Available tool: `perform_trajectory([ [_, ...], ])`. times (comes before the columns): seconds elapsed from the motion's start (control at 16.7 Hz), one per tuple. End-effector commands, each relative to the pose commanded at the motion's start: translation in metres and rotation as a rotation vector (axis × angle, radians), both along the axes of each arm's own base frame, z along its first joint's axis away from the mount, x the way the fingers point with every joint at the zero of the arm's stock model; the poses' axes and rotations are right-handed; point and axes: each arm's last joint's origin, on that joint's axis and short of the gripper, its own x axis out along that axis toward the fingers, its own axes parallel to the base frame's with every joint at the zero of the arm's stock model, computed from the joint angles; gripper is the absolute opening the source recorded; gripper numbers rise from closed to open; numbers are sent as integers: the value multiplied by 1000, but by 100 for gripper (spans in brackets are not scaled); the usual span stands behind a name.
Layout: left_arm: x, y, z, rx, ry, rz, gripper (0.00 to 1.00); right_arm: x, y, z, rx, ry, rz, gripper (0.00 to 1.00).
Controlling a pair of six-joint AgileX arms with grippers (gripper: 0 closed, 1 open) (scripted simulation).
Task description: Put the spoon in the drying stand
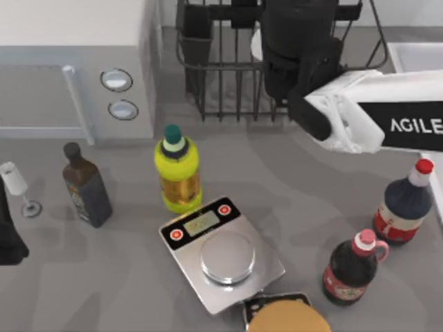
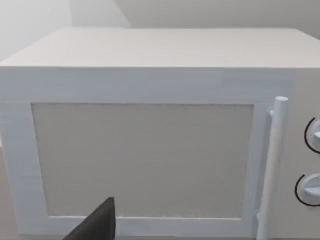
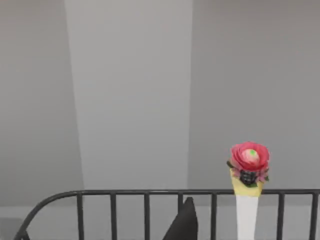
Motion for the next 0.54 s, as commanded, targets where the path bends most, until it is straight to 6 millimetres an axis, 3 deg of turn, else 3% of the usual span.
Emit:
perform_trajectory([
  [0.18,0,0,0,0,0,0,100,0,0,0,0,0,0,98],
  [0.54,0,0,0,0,0,0,100,0,0,0,0,0,0,100],
])
